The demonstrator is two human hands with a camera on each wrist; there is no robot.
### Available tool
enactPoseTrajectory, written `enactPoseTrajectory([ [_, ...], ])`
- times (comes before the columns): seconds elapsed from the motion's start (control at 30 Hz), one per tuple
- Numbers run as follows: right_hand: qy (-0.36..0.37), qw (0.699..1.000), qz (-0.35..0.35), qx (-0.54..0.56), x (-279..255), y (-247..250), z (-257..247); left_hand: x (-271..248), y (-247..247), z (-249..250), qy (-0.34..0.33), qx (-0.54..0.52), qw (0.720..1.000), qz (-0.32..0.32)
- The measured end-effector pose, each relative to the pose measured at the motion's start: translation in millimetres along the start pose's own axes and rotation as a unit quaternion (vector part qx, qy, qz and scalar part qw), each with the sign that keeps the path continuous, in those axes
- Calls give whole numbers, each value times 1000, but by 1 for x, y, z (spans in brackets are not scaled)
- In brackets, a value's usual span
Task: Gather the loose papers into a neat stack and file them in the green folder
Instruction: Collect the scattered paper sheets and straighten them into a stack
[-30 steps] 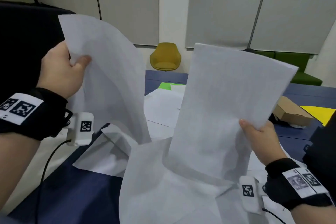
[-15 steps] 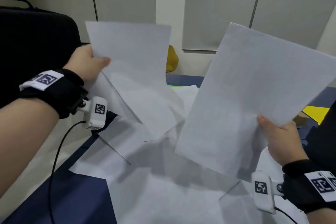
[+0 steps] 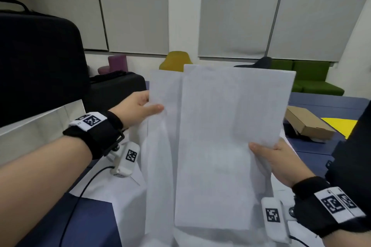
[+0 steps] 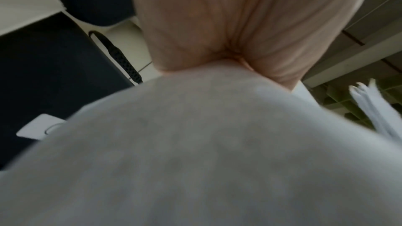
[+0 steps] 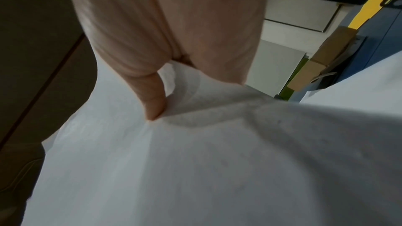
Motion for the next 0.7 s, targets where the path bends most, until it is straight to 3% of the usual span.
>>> enactPoseTrajectory([
  [0.23,-42,997,10,-58,1,-23,12,-3,-36,10,-1,0,998,-64],
  [0.33,-37,996,56,-55,2,-14,13,-3,-35,10,3,62,994,-93],
  [0.47,-39,992,121,-19,1,5,14,-10,-23,-7,61,117,983,-128],
  [0.53,-44,989,139,0,0,14,16,-13,-13,-17,72,115,985,-105],
  [0.7,-54,992,115,-11,-1,11,19,-15,7,-32,71,23,996,56],
])
Point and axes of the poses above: each hand's wrist, its own x-axis towards the middle knuckle, its own y-axis out of the back of the hand, z = x × y, the point moved 9 cm from there along x, towards the middle knuckle, and after that the axes turned 12 degrees about -y, right-handed, at the moved point
